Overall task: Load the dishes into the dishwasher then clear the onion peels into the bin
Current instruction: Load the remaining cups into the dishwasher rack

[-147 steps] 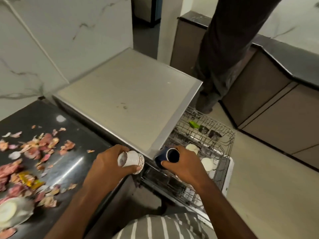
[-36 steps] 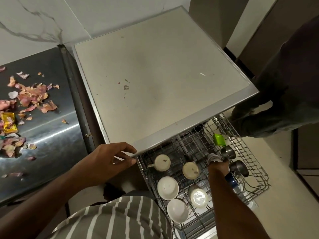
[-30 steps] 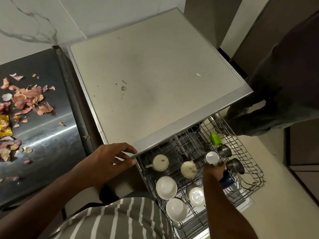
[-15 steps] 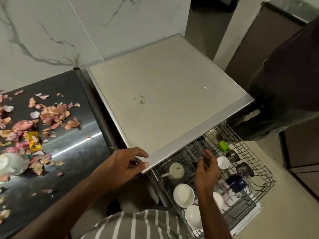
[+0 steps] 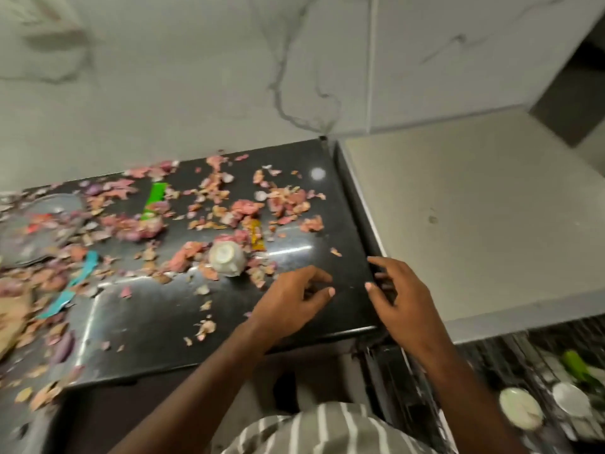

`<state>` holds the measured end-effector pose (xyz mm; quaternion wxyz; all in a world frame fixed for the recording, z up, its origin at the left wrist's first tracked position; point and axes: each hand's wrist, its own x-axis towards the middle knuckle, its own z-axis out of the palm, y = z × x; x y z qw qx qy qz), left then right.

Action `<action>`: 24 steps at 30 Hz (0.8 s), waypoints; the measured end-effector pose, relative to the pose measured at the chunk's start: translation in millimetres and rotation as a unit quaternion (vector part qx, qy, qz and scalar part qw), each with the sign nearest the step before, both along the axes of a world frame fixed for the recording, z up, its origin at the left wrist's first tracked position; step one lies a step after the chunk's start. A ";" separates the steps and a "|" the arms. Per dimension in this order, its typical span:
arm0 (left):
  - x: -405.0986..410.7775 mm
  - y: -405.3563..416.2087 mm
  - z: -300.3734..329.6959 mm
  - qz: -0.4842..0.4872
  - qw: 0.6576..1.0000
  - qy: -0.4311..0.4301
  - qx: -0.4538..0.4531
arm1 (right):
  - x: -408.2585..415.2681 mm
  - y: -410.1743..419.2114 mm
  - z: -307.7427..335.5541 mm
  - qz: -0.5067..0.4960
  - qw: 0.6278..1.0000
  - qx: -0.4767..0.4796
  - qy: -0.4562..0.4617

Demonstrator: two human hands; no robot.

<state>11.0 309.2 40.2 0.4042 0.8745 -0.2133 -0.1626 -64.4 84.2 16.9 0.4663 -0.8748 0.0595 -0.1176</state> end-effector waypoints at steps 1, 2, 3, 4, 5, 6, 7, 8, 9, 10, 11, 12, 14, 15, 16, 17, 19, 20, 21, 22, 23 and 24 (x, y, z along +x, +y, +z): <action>4.1 14.0 1.2 0.024 1.000 0.003 0.007 | 5.5 9.0 4.2 0.011 1.000 -0.001 -0.001; 8.6 28.7 1.9 0.051 0.999 0.007 0.014 | 10.0 17.8 9.0 0.024 1.000 0.002 0.001; 12.1 43.2 3.0 0.078 0.997 0.009 0.019 | 13.4 25.9 13.2 0.037 0.999 0.007 0.006; 15.5 54.9 2.4 0.104 0.994 -0.009 0.040 | 15.3 31.8 16.6 0.050 0.999 0.009 0.012; 19.3 67.5 1.2 0.129 0.987 -0.057 0.071 | 17.6 38.7 19.4 0.064 0.998 0.009 0.019; 23.8 79.4 -1.5 0.148 0.976 -0.113 0.109 | 19.7 44.3 21.3 0.077 0.997 0.008 0.026; 28.6 89.8 -2.8 0.165 0.963 -0.161 0.141 | 21.5 49.1 22.0 0.088 0.996 0.006 0.033; 34.3 99.2 -3.6 0.181 0.950 -0.189 0.168 | 22.8 53.0 22.2 0.100 0.994 0.003 0.038; 41.1 107.9 -4.3 0.196 0.942 -0.190 0.197 | 23.5 56.8 21.7 0.109 0.993 0.001 0.042; 48.3 115.6 -5.4 0.203 0.937 -0.170 0.227 | 23.2 59.6 21.5 0.116 0.992 -0.001 0.044; 54.5 122.4 -5.5 0.204 0.935 -0.141 0.253 | 22.7 62.1 21.1 0.121 0.991 0.001 0.048; 60.3 125.6 -5.7 0.199 0.935 -0.112 0.272 | 21.3 63.4 21.0 0.123 0.991 0.005 0.052; 65.8 128.1 -3.7 0.187 0.942 -0.067 0.269 | 18.1 66.3 20.9 0.126 0.990 0.014 0.057; 66.8 127.5 -2.6 0.186 0.947 -0.058 0.256 | 15.7 66.4 21.1 0.124 0.991 0.016 0.058; 67.5 129.3 -2.0 0.188 0.949 -0.055 0.245 | 13.6 66.8 21.7 0.120 0.991 0.018 0.059; 67.5 130.5 -0.5 0.192 0.950 -0.053 0.239 | 11.0 66.5 22.9 0.112 0.992 0.021 0.061; 66.9 135.1 4.4 0.210 0.954 -0.065 0.204 | 6.1 66.4 25.4 0.099 0.993 0.027 0.061; 67.4 133.8 8.4 0.214 0.957 -0.085 0.178 | 2.7 64.5 26.3 0.087 0.994 0.031 0.057; 68.7 132.0 12.9 0.212 0.959 -0.107 0.152 | 0.1 62.7 27.2 0.072 0.995 0.037 0.052; 68.5 124.9 19.4 0.209 0.962 -0.124 0.122 | -3.7 60.1 28.0 0.054 0.996 0.046 0.050; 68.1 118.2 25.8 0.209 0.966 -0.126 0.089 | -7.2 58.3 29.0 0.040 0.996 0.056 0.049; 65.6 111.0 32.8 0.208 0.970 -0.115 0.051 | -9.9 57.8 30.2 0.029 0.996 0.065 0.047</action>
